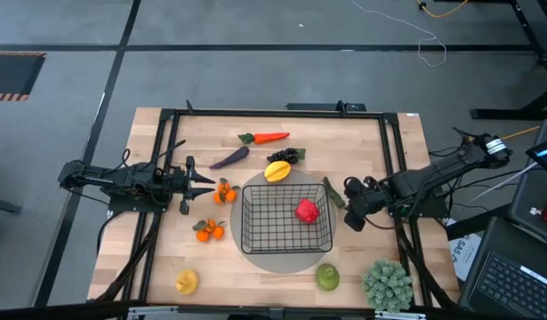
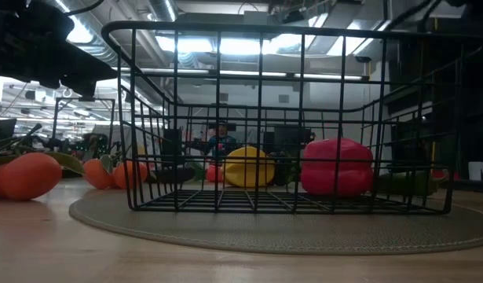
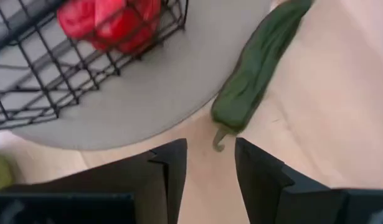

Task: Build produce basket
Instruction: Put the green chili pepper into the black wire basket

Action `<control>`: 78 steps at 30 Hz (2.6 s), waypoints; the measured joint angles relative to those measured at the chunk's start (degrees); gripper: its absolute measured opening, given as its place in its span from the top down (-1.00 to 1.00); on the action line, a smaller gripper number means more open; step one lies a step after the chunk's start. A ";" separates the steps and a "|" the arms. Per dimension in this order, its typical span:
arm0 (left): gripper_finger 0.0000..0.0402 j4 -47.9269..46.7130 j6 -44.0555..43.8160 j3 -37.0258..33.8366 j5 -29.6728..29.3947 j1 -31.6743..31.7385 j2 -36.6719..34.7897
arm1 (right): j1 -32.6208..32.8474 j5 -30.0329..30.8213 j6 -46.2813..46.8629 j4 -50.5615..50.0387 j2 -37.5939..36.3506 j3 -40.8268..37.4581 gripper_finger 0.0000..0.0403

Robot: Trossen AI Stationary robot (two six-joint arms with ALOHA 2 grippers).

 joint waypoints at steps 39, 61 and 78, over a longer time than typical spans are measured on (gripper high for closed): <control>0.53 -0.01 0.01 -0.01 0.00 0.01 -0.01 | -0.01 3.94 4.08 18.56 0.03 -14.34 0.96; 0.53 -0.01 -0.01 -0.01 0.00 0.00 -0.01 | -4.39 37.01 -25.21 7.55 0.03 4.78 1.00; 0.53 -0.01 -0.01 0.01 0.00 0.01 0.01 | -4.06 17.39 -43.80 29.77 0.27 7.31 1.00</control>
